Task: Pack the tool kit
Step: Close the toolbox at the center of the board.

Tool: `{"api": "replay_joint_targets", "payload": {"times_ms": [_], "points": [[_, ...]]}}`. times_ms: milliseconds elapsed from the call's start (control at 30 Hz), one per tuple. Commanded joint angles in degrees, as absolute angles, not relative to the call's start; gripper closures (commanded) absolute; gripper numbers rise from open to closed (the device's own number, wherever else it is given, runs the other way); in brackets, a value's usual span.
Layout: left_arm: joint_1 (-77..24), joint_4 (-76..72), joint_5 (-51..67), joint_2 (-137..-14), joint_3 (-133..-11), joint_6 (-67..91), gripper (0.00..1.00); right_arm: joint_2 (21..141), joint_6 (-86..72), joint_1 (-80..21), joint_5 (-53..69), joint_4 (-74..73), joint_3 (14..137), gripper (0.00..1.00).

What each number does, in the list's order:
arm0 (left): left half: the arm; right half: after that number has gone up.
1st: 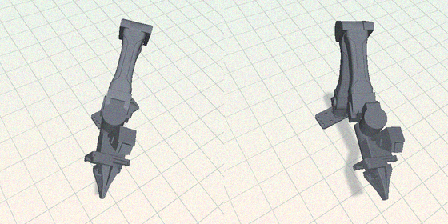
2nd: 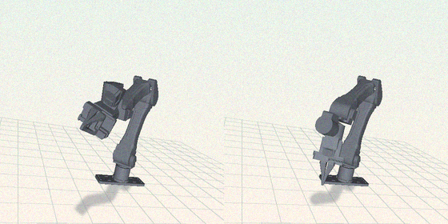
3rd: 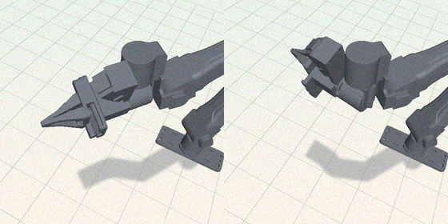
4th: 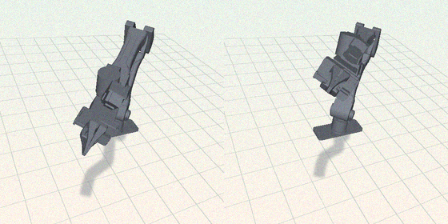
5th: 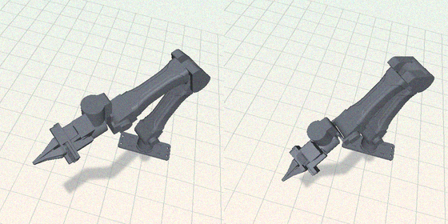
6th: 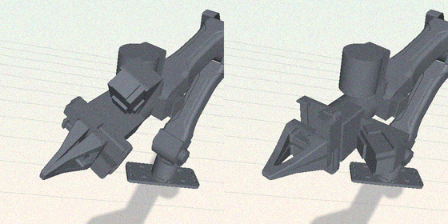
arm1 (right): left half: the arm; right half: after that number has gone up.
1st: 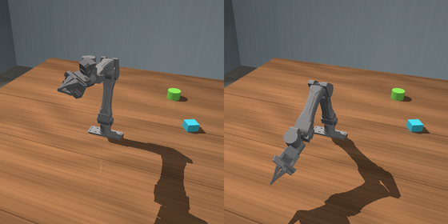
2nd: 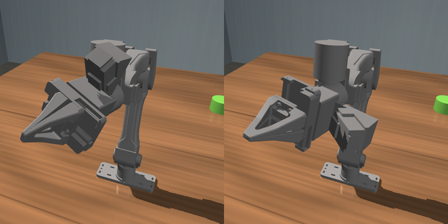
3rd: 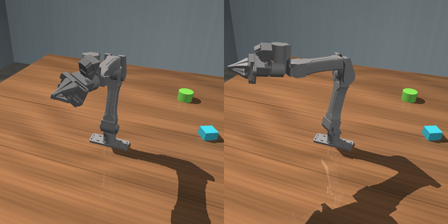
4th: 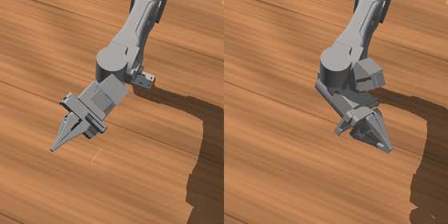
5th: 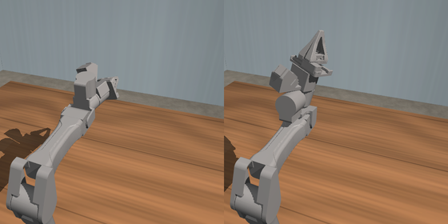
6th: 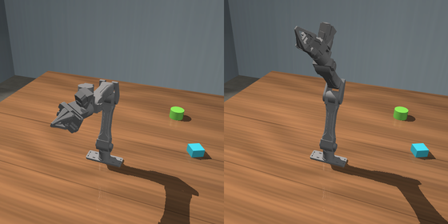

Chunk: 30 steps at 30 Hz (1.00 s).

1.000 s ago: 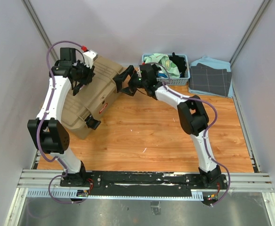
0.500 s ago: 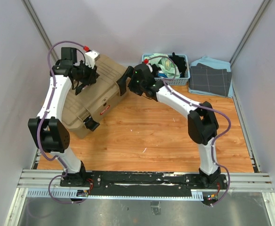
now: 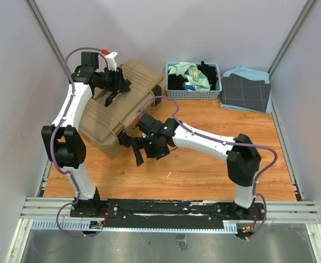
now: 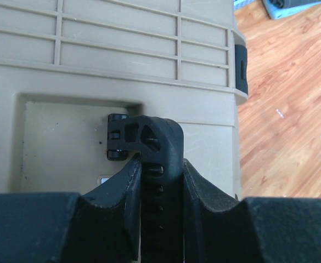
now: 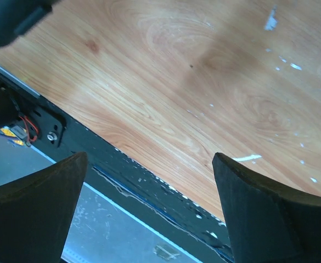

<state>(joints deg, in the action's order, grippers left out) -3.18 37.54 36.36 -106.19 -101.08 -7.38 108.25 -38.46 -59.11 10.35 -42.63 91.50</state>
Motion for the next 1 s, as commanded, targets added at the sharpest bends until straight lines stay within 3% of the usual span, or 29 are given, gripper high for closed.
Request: {"api": "replay_joint_targets", "payload": {"times_ms": [0, 300, 567, 733, 967], "points": [[-5.4, 40.7, 39.0, -115.0, -96.7, -0.1, 1.0, 101.5, -35.0, -57.8, 9.3, -41.5, 86.3, 0.02], [-5.8, 49.3, 35.7, -116.1, -101.2, -13.1, 1.0, 93.3, -23.3, -52.4, 4.3, -39.4, 81.9, 0.02], [-8.5, 54.2, 29.4, -116.7, -107.1, -26.6, 1.0, 93.9, -18.2, -42.7, 8.0, -39.3, 92.0, 0.02], [-9.5, 54.7, 29.6, -119.5, -112.1, -26.0, 1.0, 96.1, -15.7, -39.1, 12.6, -39.4, 96.1, 0.02], [-10.2, 54.8, 33.1, -121.2, -122.5, -26.4, 1.0, 92.7, -9.1, -38.8, 12.7, -35.5, 91.2, 0.02]]}}
